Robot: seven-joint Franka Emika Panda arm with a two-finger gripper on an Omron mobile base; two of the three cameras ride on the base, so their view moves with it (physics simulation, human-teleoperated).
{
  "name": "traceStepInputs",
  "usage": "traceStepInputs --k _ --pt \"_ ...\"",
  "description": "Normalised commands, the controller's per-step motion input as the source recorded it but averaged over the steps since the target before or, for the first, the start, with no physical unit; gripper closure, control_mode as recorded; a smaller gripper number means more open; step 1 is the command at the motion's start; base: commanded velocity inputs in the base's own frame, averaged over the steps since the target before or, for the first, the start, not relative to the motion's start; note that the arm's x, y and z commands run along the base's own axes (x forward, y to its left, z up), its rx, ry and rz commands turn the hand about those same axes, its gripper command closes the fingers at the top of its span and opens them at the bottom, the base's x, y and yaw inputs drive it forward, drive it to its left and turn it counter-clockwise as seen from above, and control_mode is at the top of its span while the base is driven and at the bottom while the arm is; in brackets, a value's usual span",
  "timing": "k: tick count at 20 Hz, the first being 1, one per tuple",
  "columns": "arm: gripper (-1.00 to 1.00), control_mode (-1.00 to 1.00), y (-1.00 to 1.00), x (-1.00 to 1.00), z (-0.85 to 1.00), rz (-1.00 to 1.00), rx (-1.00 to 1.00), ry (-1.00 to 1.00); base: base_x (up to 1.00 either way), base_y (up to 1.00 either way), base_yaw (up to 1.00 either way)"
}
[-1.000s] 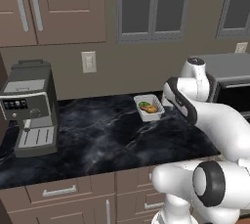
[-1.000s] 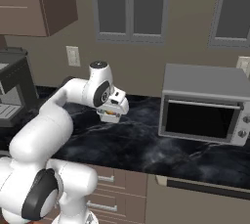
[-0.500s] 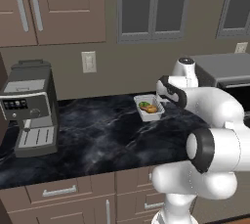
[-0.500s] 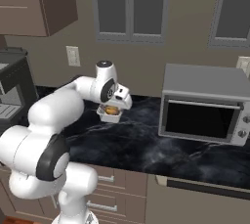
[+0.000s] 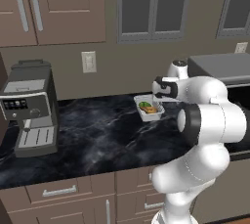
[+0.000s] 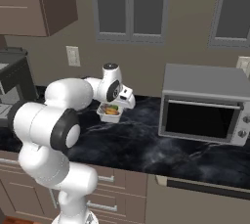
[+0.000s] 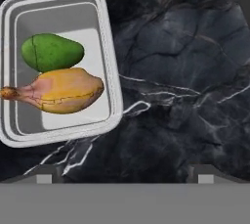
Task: Place the tupperware on the top shelf of the fridge. Make space for the tupperware among the existing items by rearranging them on the shelves if needed. Close the fridge door when finished.
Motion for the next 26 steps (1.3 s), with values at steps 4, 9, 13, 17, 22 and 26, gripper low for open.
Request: traceStepInputs --k 4,9,13,17,22,26 --pt "-1.0 -1.0 -0.05 0.25 -0.39 0.0 0.0 0.0 0.0 0.0 0.0" --pt "-1.0 -1.0 0.0 0.16 -0.38 0.0 0.0 0.0 0.0 0.0 0.0" --pt "-1.0 -1.0 0.0 0.21 -0.29 0.0 0.0 0.0 0.0 0.0 0.0" --pt "-1.0 -1.0 0.0 0.33 -0.18 0.0 0.0 0.0 0.0 0.0 0.0" --pt "-1.0 -1.0 0.0 0.33 -0.21 0.0 0.0 0.0 0.0 0.0 0.0" --pt "-1.0 -1.0 0.0 0.29 -0.23 0.0 0.0 -0.01 0.0 0.0 0.0"
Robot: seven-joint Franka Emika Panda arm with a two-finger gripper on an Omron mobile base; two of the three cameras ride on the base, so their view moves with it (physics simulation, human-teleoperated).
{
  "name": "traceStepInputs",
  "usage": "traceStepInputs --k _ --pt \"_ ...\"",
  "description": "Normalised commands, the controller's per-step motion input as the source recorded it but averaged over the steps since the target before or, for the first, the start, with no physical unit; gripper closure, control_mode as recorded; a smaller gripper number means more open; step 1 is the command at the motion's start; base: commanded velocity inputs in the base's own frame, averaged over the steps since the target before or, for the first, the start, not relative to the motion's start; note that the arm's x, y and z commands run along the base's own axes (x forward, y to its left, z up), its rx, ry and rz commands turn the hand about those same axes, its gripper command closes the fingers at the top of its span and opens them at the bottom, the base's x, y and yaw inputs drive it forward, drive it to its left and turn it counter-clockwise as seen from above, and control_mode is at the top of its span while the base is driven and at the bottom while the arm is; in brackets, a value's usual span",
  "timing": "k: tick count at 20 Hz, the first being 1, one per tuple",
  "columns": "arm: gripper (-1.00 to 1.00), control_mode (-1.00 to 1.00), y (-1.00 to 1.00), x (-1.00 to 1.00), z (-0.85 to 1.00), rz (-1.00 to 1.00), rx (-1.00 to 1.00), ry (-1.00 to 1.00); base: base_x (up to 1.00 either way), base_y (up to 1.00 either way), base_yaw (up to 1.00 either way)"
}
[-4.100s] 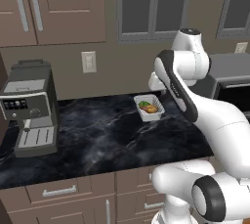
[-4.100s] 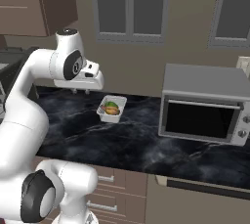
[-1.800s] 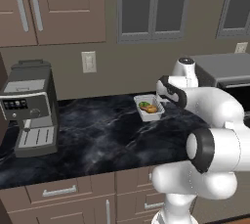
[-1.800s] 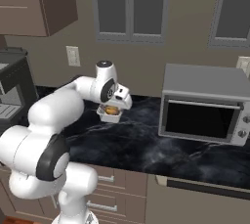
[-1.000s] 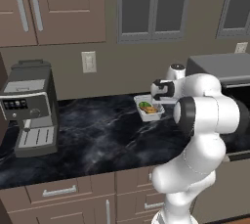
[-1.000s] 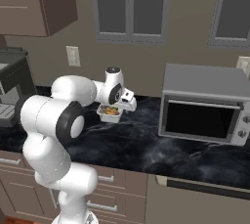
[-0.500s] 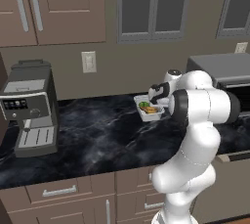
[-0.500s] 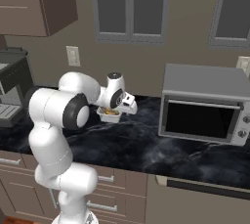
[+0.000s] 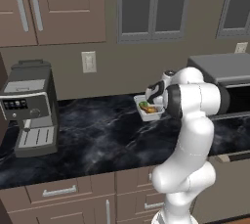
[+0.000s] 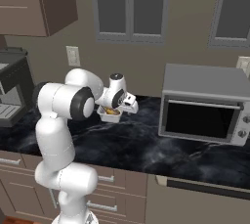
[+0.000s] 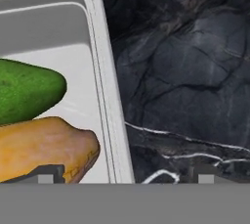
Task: Place the tupperware on the top shelf of the fridge. Make space for the tupperware among the existing items by rearranging them on the shelves if needed. Close the fridge door when finished.
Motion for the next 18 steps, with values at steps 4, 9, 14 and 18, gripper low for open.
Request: traceStepInputs --k 4,9,14,18 --pt "-1.0 -1.0 0.0 0.28 -0.2 0.0 0.0 -0.01 0.0 0.0 0.0" --pt "1.0 -1.0 0.01 0.14 -0.29 0.0 0.0 -0.03 0.0 0.0 0.0" --pt "1.0 -1.0 0.0 0.02 -0.12 0.0 0.0 -0.02 0.0 0.0 0.0" --pt "1.0 -1.0 0.12 0.0 -0.09 0.0 0.0 0.04 0.0 0.0 0.0"
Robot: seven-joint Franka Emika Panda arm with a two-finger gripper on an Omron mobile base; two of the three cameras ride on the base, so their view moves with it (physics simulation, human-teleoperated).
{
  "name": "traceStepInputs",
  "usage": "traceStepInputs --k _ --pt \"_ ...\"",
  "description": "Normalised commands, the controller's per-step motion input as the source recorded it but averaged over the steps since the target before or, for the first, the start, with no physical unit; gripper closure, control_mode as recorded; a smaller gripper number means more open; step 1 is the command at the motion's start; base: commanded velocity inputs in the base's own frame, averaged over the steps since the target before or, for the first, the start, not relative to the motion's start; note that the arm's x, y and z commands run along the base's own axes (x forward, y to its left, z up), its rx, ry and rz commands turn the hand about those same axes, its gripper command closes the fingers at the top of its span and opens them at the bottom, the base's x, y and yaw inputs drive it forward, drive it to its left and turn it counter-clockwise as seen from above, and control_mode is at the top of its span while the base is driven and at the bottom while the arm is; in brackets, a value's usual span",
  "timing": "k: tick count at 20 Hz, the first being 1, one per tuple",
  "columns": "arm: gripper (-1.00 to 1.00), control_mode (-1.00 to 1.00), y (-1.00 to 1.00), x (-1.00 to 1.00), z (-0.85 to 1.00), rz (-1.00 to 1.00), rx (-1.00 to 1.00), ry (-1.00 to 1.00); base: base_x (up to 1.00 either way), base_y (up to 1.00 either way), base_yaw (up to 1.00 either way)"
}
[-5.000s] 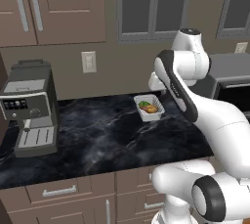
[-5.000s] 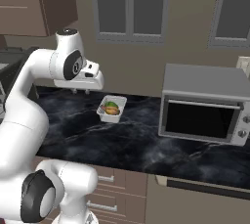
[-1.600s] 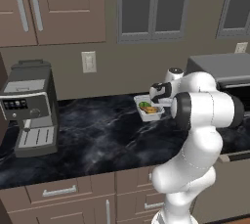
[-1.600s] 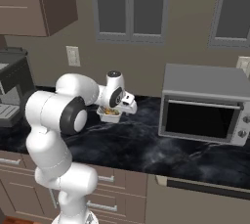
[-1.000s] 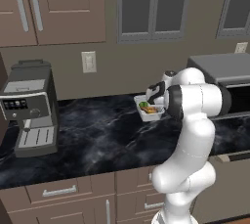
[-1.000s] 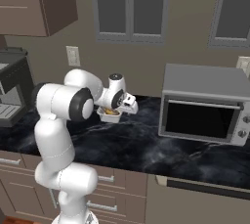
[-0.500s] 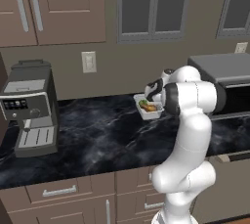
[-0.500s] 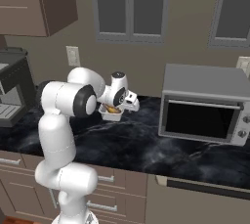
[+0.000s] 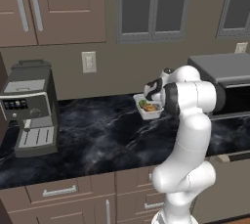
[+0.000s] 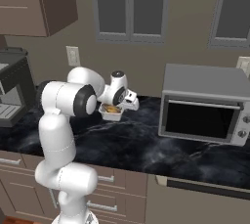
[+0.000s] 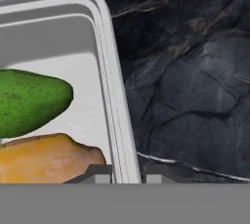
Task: Place the tupperware on the top shelf of the fridge. Make space for the tupperware among the existing items by rearranging them on the shelves if needed. Close the fridge door when finished.
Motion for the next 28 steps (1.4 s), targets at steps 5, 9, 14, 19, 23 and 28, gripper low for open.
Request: traceStepInputs --k 5,9,14,19,23,28 --pt "1.0 -1.0 0.38 0.0 -0.07 0.0 -0.04 0.03 0.0 0.0 0.0" --pt "1.0 -1.0 0.29 -0.37 0.24 0.0 -0.03 -0.02 0.0 0.0 0.0" --pt "1.0 -1.0 0.38 -0.43 0.55 0.0 -0.04 -0.15 0.0 0.0 0.0" --pt "1.0 -1.0 0.37 -0.54 0.68 0.0 -0.04 -0.25 0.0 0.0 0.0" --pt "1.0 -1.0 0.22 -0.76 0.86 0.0 -0.02 -0.25 0.0 0.0 0.0" --pt "1.0 -1.0 0.0 -0.94 0.97 0.04 0.0 -0.22 0.0 0.0 0.0"
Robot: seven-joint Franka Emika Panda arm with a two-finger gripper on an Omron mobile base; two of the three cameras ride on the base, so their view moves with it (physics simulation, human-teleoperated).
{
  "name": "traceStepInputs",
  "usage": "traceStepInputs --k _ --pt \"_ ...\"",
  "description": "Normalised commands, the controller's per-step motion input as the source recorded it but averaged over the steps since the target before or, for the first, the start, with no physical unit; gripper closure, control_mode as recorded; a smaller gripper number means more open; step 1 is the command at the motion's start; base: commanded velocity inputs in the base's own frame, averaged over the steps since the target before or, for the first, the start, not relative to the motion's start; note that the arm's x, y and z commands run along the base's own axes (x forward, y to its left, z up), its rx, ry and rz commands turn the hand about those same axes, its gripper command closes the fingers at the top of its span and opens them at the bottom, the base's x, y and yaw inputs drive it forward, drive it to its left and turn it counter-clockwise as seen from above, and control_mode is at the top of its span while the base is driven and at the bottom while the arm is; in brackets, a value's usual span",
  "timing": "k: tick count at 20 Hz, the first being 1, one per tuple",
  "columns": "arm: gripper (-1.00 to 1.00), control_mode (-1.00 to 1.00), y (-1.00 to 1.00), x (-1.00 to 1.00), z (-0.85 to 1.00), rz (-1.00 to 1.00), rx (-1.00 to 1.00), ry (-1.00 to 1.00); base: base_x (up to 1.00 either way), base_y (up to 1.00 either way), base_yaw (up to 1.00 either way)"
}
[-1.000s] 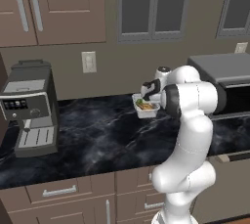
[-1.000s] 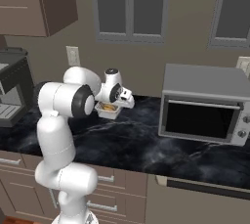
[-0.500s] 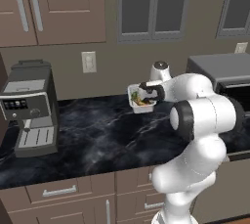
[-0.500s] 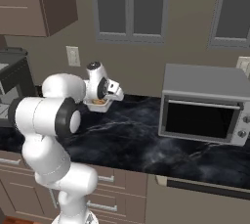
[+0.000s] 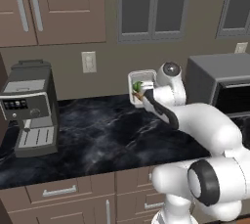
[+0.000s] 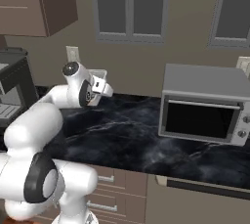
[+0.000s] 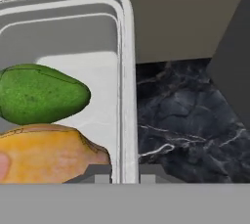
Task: Place the tupperware on the top shelf of the fridge. Make space for the tupperware among the existing items by rearranging them on the shelves if needed. Close the fridge door when finished.
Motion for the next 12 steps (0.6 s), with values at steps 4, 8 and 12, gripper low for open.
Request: traceStepInputs --k 4,8,12 --pt "1.0 -1.0 0.0 -0.99 1.0 0.06 0.0 -0.15 0.0 0.0 0.0" --pt "1.0 -1.0 0.0 -1.0 0.94 0.05 0.0 -0.06 0.0 0.0 0.0" --pt "1.0 -1.0 -0.13 -0.85 0.66 0.0 0.05 0.04 0.0 0.0 0.0"
